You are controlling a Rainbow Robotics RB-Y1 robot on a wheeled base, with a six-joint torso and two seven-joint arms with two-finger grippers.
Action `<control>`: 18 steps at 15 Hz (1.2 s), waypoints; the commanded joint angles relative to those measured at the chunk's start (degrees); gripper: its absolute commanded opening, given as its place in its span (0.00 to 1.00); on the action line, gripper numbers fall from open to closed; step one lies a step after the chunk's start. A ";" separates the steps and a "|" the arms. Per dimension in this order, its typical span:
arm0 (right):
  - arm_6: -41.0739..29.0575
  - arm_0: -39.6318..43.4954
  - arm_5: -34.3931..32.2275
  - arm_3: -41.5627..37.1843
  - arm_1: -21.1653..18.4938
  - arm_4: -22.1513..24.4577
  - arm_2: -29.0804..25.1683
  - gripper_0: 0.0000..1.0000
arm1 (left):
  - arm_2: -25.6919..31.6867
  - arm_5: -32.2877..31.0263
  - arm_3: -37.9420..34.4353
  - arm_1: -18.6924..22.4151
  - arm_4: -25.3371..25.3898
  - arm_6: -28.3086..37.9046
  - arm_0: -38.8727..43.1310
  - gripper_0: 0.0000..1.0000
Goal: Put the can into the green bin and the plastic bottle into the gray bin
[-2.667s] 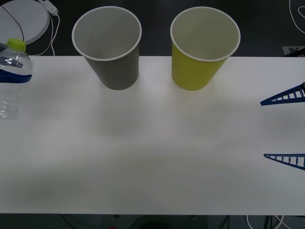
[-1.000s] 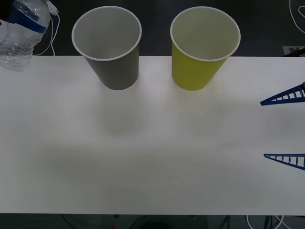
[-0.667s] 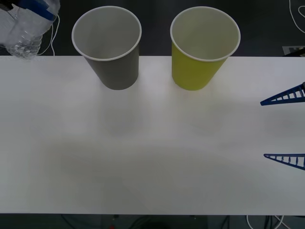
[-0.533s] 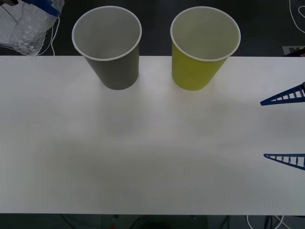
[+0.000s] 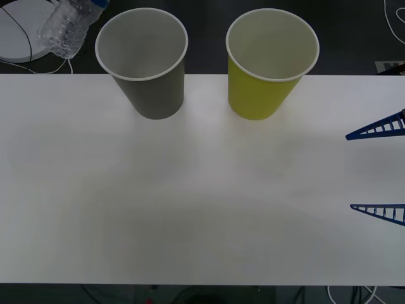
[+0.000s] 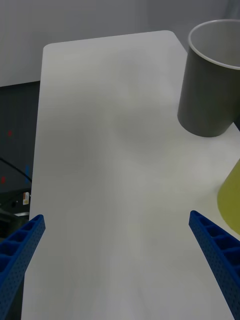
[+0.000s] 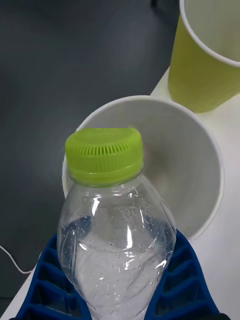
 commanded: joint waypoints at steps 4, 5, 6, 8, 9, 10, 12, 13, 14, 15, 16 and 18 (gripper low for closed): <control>0.00 0.00 0.00 0.00 0.00 0.00 0.00 1.00 | -1.67 0.01 5.92 -4.70 -2.21 -0.95 -4.64 0.00; 0.00 0.00 0.00 0.00 0.00 0.00 0.00 1.00 | -4.22 0.01 6.00 -5.14 -3.27 -0.52 -6.31 0.00; 0.00 0.00 0.00 0.00 0.00 0.00 0.00 1.00 | -6.50 0.01 6.88 -5.49 -3.44 -0.08 -8.07 0.00; 0.00 0.00 0.00 0.00 0.00 0.00 0.00 1.00 | -10.28 0.01 12.51 -7.16 -2.91 -0.43 -12.73 0.00; 0.00 0.00 0.00 0.00 0.00 0.00 0.00 1.00 | -10.72 0.01 15.32 -8.12 -2.83 -0.69 -14.40 0.00; 0.00 0.00 0.00 0.00 0.00 0.00 0.00 1.00 | -10.90 0.01 17.96 -9.18 -3.09 -1.13 -15.89 0.00; 0.00 0.00 0.00 0.00 0.00 0.00 0.00 1.00 | -10.90 0.01 21.91 -10.85 -3.88 -1.92 -17.83 0.00; 0.00 0.00 0.00 0.00 0.00 0.00 0.00 1.00 | -10.90 0.01 23.23 -11.55 -4.23 -2.19 -18.53 0.00; 0.00 0.00 0.00 0.00 0.00 0.00 0.00 1.00 | -10.81 0.01 24.72 -12.43 -4.58 -2.45 -19.06 0.00; 0.00 0.00 0.00 0.00 0.00 0.00 0.00 1.00 | -10.90 0.01 25.95 -13.05 -5.02 -2.62 -19.67 0.00; 0.00 0.00 0.00 0.00 0.00 0.00 0.00 1.00 | -10.90 0.01 27.45 -13.66 -5.55 -2.89 -20.38 0.00; 0.00 0.00 0.00 0.00 0.00 0.00 0.00 1.00 | -10.90 0.01 29.73 -14.98 -6.25 -3.42 -21.52 0.00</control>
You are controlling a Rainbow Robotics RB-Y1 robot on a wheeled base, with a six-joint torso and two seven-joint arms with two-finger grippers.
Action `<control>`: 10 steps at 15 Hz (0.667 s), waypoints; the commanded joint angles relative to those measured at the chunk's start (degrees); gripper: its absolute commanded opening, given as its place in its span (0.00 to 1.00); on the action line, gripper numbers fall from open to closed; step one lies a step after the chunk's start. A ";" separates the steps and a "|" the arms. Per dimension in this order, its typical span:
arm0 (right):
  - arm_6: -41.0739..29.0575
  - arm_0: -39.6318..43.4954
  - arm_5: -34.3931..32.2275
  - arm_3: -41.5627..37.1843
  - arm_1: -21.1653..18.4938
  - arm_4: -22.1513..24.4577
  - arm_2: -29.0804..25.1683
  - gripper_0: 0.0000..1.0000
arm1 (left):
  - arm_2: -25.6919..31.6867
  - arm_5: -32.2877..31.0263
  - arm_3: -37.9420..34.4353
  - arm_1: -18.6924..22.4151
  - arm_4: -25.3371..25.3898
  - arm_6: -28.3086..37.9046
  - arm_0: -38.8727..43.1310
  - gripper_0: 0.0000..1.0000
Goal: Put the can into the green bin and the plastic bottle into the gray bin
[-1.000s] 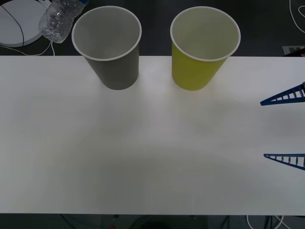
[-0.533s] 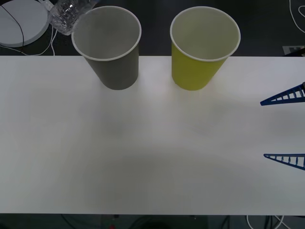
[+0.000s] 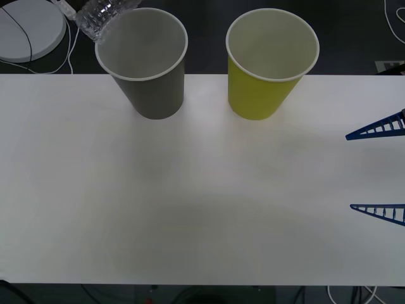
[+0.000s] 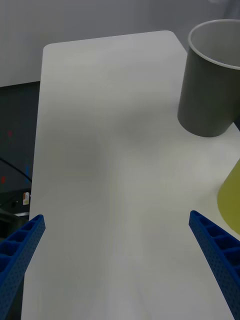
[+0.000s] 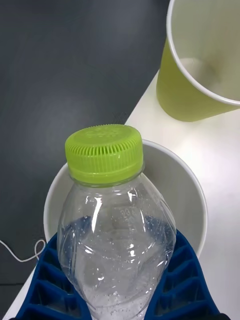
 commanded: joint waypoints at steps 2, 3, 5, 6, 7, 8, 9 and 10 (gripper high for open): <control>0.00 0.00 0.00 0.00 0.00 0.00 0.00 1.00 | 0.09 0.01 2.98 -2.20 -1.52 -0.40 -1.62 0.00; 0.00 0.00 0.00 0.00 0.00 0.00 0.00 1.00 | 0.09 0.01 2.98 -2.47 -1.78 -0.40 -1.62 0.00; 0.00 0.00 0.00 0.00 0.00 0.00 0.00 1.00 | 0.00 0.01 2.98 -2.90 -2.04 -0.22 -1.62 0.00; 0.00 0.00 0.00 0.00 0.00 0.00 0.00 1.00 | 0.00 0.01 2.98 -2.90 -2.04 -0.13 -1.62 0.00; 0.00 0.00 0.00 0.00 0.00 0.00 0.00 1.00 | 0.00 0.01 2.98 -2.99 -1.87 -0.22 -1.71 0.00; 0.00 0.00 0.00 0.00 0.00 0.00 0.00 1.00 | 0.09 0.01 2.98 -2.99 -1.87 -0.40 -1.62 0.00; 0.00 0.00 0.00 0.00 0.00 0.00 0.00 1.00 | 0.00 0.01 2.98 -2.99 -1.78 -0.40 -1.62 0.01; 0.00 0.00 0.00 0.00 0.00 0.00 0.00 1.00 | 0.00 0.01 2.98 -2.99 -1.60 -0.49 -1.62 0.25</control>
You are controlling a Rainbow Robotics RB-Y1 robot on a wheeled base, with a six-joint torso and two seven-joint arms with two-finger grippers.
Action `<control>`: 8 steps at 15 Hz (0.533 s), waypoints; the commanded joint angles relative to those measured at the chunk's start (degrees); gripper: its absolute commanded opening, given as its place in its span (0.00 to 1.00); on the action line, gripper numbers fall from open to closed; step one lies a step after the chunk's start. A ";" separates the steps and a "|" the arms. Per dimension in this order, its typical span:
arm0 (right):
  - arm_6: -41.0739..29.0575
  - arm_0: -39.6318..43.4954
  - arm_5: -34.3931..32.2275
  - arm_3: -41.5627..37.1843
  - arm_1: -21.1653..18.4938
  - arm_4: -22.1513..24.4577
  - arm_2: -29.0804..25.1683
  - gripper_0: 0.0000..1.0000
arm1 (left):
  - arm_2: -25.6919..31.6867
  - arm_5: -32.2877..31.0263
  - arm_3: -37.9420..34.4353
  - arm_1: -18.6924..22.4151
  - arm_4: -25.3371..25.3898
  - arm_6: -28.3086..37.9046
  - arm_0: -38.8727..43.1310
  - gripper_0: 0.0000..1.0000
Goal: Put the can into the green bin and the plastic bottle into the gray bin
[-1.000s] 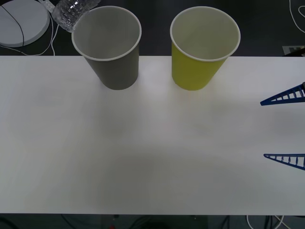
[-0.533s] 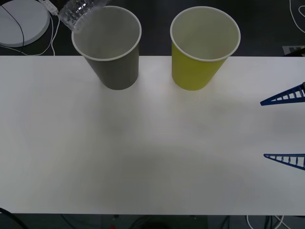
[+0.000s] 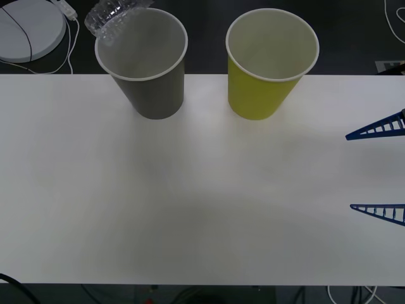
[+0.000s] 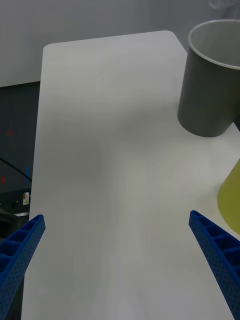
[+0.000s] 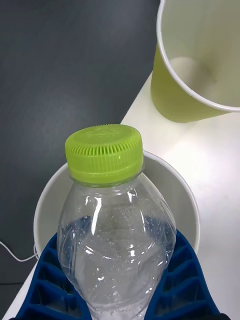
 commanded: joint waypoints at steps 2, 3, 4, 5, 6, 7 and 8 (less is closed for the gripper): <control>0.00 0.00 0.00 0.00 0.00 0.00 0.00 1.00 | -0.04 0.01 -0.01 0.00 0.36 -0.12 0.04 1.00; 0.00 0.00 0.00 0.00 0.00 0.00 0.00 1.00 | 0.04 0.01 -0.01 0.00 0.45 -0.30 0.04 1.00; 0.00 0.00 0.00 0.00 0.00 0.00 0.00 1.00 | -0.04 0.01 -0.01 0.00 0.45 -0.30 0.04 1.00; 0.00 0.00 0.00 0.00 0.00 0.00 0.00 1.00 | -0.04 0.01 -0.01 0.00 0.53 -0.38 0.04 1.00; 0.00 0.00 0.00 0.00 0.00 0.00 0.00 1.00 | -0.04 0.01 -0.01 0.00 0.62 -0.30 -0.05 1.00; 0.00 0.00 0.00 0.00 0.00 0.00 0.00 1.00 | -0.04 0.01 -0.01 0.00 0.62 -0.38 -0.05 1.00; 0.00 0.00 0.00 0.00 0.00 0.00 0.00 1.00 | -0.04 0.01 -0.01 0.00 0.62 -0.38 -0.05 1.00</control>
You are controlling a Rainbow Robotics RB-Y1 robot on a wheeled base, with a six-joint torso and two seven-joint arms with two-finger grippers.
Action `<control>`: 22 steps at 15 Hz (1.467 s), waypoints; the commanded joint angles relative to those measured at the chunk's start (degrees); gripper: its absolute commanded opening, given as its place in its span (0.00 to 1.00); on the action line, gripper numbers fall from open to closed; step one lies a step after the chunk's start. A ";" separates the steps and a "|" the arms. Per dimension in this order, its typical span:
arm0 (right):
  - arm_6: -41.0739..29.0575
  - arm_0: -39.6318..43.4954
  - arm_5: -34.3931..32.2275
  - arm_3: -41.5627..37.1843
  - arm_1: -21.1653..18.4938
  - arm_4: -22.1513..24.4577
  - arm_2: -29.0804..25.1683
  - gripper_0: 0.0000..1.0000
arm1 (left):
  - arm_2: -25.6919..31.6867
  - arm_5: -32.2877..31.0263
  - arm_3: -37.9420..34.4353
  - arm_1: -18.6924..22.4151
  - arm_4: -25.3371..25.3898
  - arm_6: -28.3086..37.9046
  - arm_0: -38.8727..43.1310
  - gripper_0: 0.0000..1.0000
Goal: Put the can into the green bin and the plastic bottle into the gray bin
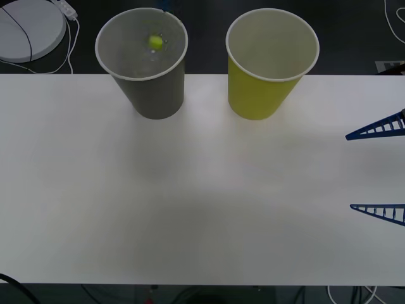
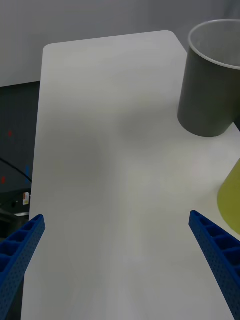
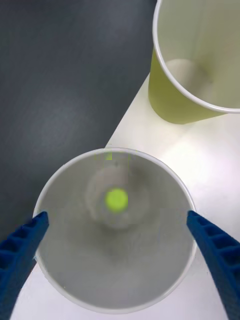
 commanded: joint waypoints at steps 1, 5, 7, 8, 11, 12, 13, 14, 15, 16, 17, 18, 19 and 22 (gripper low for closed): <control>0.00 0.00 0.00 0.00 0.00 0.00 0.00 1.00 | 0.00 0.01 -0.01 0.00 0.12 -0.05 0.07 1.00; 0.00 0.00 0.00 0.00 0.00 0.00 0.00 1.00 | 0.08 0.01 -0.01 0.00 0.65 -0.41 0.07 1.00; 0.00 0.00 0.00 0.00 0.00 0.00 0.00 1.00 | 0.08 0.01 -0.01 0.00 0.56 -0.49 0.07 1.00; 0.00 0.00 0.00 0.00 0.00 0.00 0.00 1.00 | 0.08 0.01 -0.01 0.00 0.47 -0.58 0.07 1.00; 0.00 0.00 0.00 0.00 0.00 0.00 0.00 1.00 | 0.08 0.01 -0.19 0.35 0.74 -0.58 0.07 1.00; 0.00 0.00 0.00 0.00 0.00 0.00 0.00 1.00 | 0.08 0.01 -0.19 0.71 1.35 -0.67 0.16 1.00; 0.00 0.00 0.00 0.00 0.00 0.00 0.00 1.00 | -0.09 0.01 -0.19 1.06 1.70 -0.67 0.16 1.00; 0.00 0.00 0.00 0.00 0.00 0.00 0.00 1.00 | -0.80 0.01 -0.72 1.67 2.41 -0.58 0.16 1.00; 0.00 0.00 0.00 0.00 0.00 0.00 0.00 1.00 | -1.59 0.01 -1.24 2.20 3.11 -0.58 0.16 1.00; 0.00 0.00 0.00 0.00 0.00 0.00 0.00 1.00 | -1.94 0.01 -1.86 2.73 3.46 -0.49 0.51 1.00; 0.00 0.00 0.00 0.00 0.00 0.00 0.00 1.00 | -1.85 0.01 -4.85 3.61 3.90 -0.05 2.18 1.00; 0.00 0.00 0.00 0.00 0.00 0.00 0.00 1.00 | -1.06 0.01 -9.15 5.01 4.43 1.09 4.55 1.00; 0.00 0.00 0.00 0.00 0.00 0.00 0.00 1.00 | -0.36 0.01 -12.49 6.07 4.87 2.58 6.58 1.00; 0.00 0.00 0.00 0.00 0.00 0.00 0.00 1.00 | 0.52 0.01 -20.76 10.02 7.33 3.46 11.85 1.00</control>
